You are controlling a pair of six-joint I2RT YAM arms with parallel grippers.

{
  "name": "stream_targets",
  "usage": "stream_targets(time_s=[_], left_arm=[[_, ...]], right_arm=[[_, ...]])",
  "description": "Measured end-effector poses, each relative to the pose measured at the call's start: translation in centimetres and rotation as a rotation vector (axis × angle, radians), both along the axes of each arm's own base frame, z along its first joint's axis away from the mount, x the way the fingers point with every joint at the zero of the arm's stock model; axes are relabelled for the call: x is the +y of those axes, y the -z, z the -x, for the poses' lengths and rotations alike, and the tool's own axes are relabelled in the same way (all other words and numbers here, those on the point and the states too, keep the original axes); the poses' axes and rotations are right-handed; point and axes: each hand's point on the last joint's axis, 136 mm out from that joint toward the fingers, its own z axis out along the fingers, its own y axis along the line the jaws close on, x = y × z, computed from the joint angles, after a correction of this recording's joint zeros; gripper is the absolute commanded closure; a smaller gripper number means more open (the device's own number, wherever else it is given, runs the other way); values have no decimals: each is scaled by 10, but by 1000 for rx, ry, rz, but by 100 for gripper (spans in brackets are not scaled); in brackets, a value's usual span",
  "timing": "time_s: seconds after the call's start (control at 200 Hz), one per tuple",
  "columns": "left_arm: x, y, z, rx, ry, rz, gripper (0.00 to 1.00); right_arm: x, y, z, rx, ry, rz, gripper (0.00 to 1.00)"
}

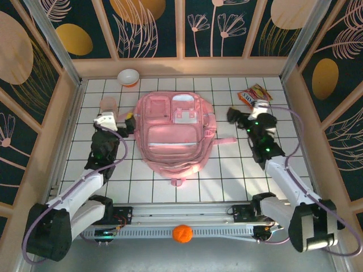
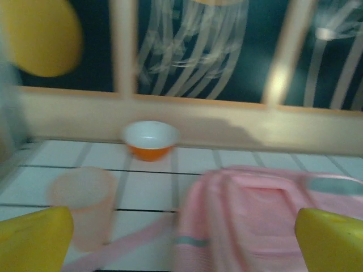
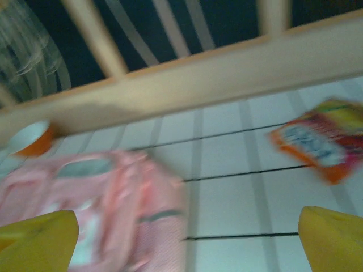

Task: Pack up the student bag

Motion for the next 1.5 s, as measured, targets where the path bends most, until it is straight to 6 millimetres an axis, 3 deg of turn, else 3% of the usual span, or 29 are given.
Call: stream_targets(time_s=[0.09, 0.22, 0.385, 0.58, 0.636, 0.691, 0.766, 0.851, 0.971, 1.501], left_arm=[[27, 19, 7, 7, -99, -7, 1], [51, 55, 17, 42, -194, -19, 1], [68, 95, 21, 98, -266, -56, 1], [77, 108, 10, 73, -272, -82, 1], [76, 120, 10, 108, -257, -96, 1], [77, 119, 7, 113, -264, -94, 1], [83, 102, -10, 71, -287, -73, 1], [87, 86, -19, 27, -304, -56, 1], [88, 89, -19, 40, -306, -55, 1], [88, 94, -19, 59, -305, -59, 1]], right_arm=[[-39, 20, 5, -16, 84, 37, 1], [-65, 68, 17, 39, 117, 56, 1], [-63, 98, 19, 36, 68, 78, 1], [-55, 136, 19, 31, 21, 102, 1], [-53, 138, 13, 9, 8, 114, 1], [-50, 142, 7, -4, 4, 125, 1], [-52, 148, 3, 13, 24, 132, 1], [-59, 135, -6, -29, 64, 143, 1], [-62, 121, -14, -70, 82, 147, 1], [-64, 121, -14, -71, 97, 149, 1]])
